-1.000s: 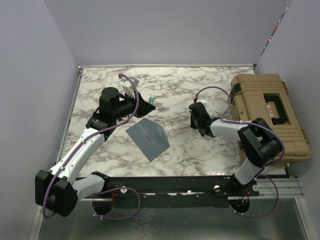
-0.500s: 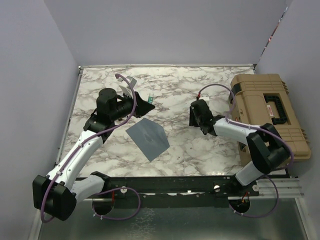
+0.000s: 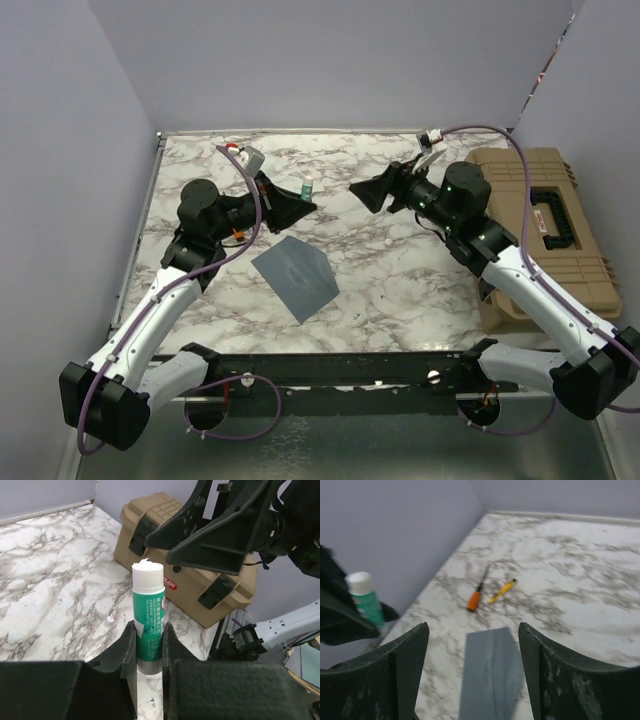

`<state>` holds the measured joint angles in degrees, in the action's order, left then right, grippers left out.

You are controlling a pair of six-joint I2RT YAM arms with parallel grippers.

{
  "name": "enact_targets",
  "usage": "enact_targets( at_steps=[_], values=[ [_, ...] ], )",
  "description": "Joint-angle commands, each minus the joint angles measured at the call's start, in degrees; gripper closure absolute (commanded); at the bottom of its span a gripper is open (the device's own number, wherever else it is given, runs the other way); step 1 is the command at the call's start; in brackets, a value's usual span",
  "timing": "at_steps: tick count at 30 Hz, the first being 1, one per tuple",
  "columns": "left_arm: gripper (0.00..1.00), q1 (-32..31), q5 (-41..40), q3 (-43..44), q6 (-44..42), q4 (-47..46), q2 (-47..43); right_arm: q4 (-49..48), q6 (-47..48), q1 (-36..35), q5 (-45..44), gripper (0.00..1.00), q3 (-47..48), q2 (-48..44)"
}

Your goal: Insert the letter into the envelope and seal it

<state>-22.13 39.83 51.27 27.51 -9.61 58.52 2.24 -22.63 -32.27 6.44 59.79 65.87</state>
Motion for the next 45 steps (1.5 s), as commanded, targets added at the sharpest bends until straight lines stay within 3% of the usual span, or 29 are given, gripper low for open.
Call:
enact_targets(
  at_steps=[1, 7, 22, 30, 40, 42, 45],
  values=[
    [1.0, 0.0, 4.0, 0.8, 4.2, -7.0, -0.8, -13.7, -11.3, -0.3, 23.3, 0.22, 3.3, -0.2],
    [1.0, 0.0, 5.3, 0.8, 7.5, -10.8, -0.3, -17.1, -19.6, -0.3, 29.5, 0.19, 10.3, 6.5],
    [1.0, 0.0, 4.9, 0.8, 8.6, -12.2, 0.3, -23.3, -23.9, -1.6, 40.2, 0.32, 14.5, 13.7],
    [1.0, 0.0, 7.5, 2.0, 10.7, -12.3, 2.3, -20.4, -23.2, -2.2, 40.3, 0.46, 17.5, 17.6],
    [1.0, 0.0, 6.3, 1.4, 11.0, -13.2, 1.9, -19.7, -23.0, -2.9, 39.4, 0.48, 18.8, 19.5],
    [1.0, 0.0, 6.2, 1.3, 11.1, -13.2, 1.8, -20.0, -23.3, -3.0, 39.2, 0.58, 18.8, 19.6],
    [1.0, 0.0, 6.3, 1.5, 12.0, -13.2, 2.0, -21.6, -24.3, -3.0, 39.6, 0.83, 18.9, 19.6]
  ],
)
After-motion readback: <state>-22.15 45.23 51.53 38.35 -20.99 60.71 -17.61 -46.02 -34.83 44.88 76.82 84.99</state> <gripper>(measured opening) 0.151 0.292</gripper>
